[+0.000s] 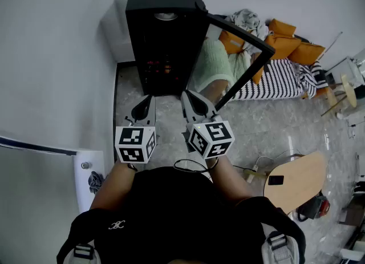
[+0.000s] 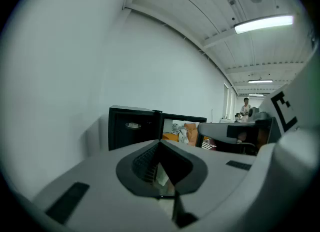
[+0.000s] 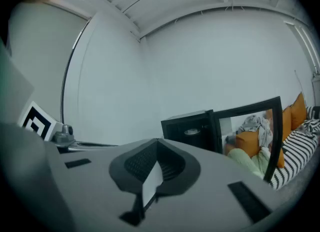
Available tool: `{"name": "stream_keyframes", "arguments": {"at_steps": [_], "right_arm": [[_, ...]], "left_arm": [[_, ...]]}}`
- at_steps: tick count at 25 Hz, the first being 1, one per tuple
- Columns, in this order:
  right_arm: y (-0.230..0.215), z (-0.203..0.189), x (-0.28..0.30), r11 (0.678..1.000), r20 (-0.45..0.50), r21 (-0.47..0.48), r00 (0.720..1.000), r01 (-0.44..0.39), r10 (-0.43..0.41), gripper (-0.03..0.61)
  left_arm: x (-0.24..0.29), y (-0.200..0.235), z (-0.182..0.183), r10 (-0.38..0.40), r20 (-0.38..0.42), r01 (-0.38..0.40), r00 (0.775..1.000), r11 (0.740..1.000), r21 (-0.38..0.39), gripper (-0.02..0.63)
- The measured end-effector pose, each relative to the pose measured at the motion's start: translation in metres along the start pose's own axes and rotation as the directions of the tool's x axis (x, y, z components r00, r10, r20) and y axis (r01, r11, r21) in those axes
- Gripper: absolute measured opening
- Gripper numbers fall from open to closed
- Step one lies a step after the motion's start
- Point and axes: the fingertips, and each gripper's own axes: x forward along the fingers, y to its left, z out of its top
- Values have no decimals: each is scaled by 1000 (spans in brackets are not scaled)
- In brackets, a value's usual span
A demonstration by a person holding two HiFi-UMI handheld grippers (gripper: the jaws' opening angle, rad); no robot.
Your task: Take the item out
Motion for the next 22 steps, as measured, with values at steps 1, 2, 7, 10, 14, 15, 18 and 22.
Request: {"name": "stream_keyframes", "arguments": {"at_steps": [1, 2, 7, 10, 14, 15, 18, 22], "right_arm": [[1, 0, 2, 1000, 10, 18, 1000, -5, 5, 6], [2, 0, 4, 999, 19, 34, 1000, -8, 7, 6], [8, 0, 10, 999, 37, 44, 999, -4, 2, 6], [16, -1, 15, 999, 30, 32, 999, -13, 12, 6], [28, 0, 26, 1000, 29, 20, 1000, -6, 6, 6], [32, 0, 29, 1000, 31, 14, 1000, -2, 1, 6], [45, -3, 38, 1000, 32, -5, 999, 17, -17, 6], [64, -9, 49, 999, 18, -31, 999, 43, -42, 6]], "left_arm": [[1, 1, 0, -4, -1, 4, 1000, 1000, 1, 1], [1, 3, 0, -6, -1, 6, 1000, 1000, 2, 2], [0, 13, 0, -9, 2, 9, 1000, 1000, -2, 1], [-3, 21, 3, -16, 14, 16, 1000, 1000, -7, 1], [-6, 34, 6, -36, 22, 36, 999, 999, -5, 2], [-7, 38, 6, -42, 24, 42, 999, 999, -5, 1], [-9, 53, 6, -57, 25, 57, 998, 998, -6, 2], [-14, 75, 3, -79, 19, 79, 997, 997, -22, 2]]}}
